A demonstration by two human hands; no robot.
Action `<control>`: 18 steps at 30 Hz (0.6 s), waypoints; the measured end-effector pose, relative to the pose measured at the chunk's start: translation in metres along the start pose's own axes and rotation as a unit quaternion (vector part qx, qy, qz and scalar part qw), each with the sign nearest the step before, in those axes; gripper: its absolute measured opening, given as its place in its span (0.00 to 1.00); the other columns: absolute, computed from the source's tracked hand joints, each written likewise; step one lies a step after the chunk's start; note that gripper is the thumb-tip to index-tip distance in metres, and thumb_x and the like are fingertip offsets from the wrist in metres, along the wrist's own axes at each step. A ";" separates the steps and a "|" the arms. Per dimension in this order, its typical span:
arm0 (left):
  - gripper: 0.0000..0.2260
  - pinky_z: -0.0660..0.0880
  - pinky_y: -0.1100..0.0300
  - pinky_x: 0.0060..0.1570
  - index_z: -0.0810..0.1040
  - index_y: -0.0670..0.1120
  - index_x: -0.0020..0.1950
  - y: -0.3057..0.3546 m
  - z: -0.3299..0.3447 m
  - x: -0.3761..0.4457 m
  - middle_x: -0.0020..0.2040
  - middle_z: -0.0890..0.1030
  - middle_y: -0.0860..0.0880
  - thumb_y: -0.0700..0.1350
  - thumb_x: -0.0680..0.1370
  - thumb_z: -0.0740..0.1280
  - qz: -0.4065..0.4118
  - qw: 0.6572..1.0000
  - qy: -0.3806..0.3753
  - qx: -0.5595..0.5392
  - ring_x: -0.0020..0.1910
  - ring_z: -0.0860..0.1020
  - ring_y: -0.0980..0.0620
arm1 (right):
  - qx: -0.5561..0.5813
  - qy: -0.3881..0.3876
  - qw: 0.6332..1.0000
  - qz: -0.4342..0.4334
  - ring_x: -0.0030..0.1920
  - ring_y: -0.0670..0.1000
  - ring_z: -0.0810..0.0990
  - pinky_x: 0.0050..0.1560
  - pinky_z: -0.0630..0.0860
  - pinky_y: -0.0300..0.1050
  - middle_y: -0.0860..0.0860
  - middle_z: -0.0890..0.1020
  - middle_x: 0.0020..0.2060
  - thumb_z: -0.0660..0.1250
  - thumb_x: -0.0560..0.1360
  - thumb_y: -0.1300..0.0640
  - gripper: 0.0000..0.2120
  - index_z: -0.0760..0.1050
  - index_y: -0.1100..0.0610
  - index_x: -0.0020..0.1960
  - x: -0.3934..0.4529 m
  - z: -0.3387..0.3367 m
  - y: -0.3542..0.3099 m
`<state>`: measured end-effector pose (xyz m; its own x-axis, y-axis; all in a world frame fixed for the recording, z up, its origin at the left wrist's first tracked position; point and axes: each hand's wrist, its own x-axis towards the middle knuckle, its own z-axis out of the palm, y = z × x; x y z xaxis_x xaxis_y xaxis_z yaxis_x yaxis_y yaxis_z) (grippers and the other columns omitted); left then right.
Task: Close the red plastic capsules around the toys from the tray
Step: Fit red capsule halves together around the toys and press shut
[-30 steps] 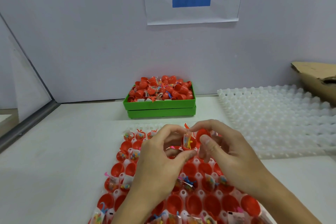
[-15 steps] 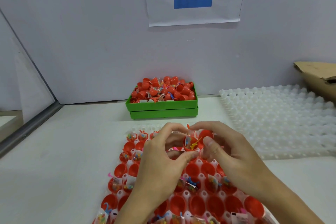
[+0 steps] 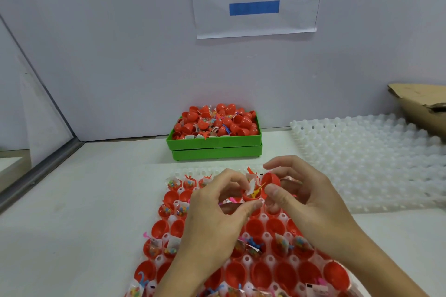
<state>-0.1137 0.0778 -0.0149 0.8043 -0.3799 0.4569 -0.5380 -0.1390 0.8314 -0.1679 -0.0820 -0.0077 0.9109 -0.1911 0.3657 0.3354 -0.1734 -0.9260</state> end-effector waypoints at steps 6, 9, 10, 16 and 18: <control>0.12 0.79 0.66 0.40 0.77 0.53 0.45 -0.002 -0.001 0.000 0.43 0.81 0.53 0.41 0.71 0.78 -0.003 0.999 -0.009 -0.039 0.47 0.82 0.54 | 0.025 0.007 0.999 0.020 0.41 0.54 0.86 0.44 0.84 0.49 0.53 0.84 0.44 0.75 0.68 0.69 0.17 0.83 0.49 0.47 0.002 -0.005 -0.003; 0.13 0.80 0.65 0.42 0.77 0.54 0.47 -0.003 -0.001 0.000 0.45 0.82 0.53 0.39 0.72 0.76 -0.009 0.998 -0.003 -0.059 0.50 0.82 0.53 | 0.029 0.009 0.999 0.020 0.42 0.52 0.86 0.43 0.84 0.47 0.54 0.85 0.45 0.75 0.67 0.71 0.19 0.84 0.49 0.47 0.003 -0.006 -0.004; 0.14 0.80 0.65 0.43 0.78 0.55 0.47 -0.003 -0.001 0.000 0.46 0.82 0.53 0.37 0.72 0.76 -0.010 0.998 0.000 -0.065 0.51 0.82 0.54 | 0.032 0.008 0.999 0.022 0.42 0.53 0.86 0.42 0.83 0.46 0.55 0.85 0.44 0.76 0.66 0.71 0.19 0.84 0.49 0.47 0.003 -0.006 -0.004; 0.16 0.80 0.65 0.44 0.84 0.56 0.50 -0.002 -0.001 0.000 0.47 0.84 0.57 0.36 0.72 0.75 0.027 0.999 0.007 -0.034 0.49 0.83 0.57 | 0.034 0.005 0.999 0.017 0.41 0.53 0.86 0.44 0.83 0.45 0.55 0.86 0.42 0.78 0.63 0.65 0.17 0.84 0.48 0.47 0.003 -0.005 -0.005; 0.15 0.81 0.64 0.45 0.85 0.55 0.50 -0.002 0.000 -0.001 0.48 0.84 0.57 0.35 0.72 0.75 0.044 0.999 0.013 -0.015 0.50 0.83 0.57 | 0.043 0.007 0.999 0.014 0.39 0.52 0.86 0.44 0.82 0.43 0.55 0.86 0.41 0.78 0.59 0.61 0.17 0.84 0.49 0.46 0.003 -0.004 -0.004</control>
<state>-0.1131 0.0785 -0.0169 0.7604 -0.3657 0.5367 -0.5999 -0.0789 0.7962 -0.1678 -0.0857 -0.0022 0.9170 -0.2083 0.3402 0.3297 -0.0844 -0.9403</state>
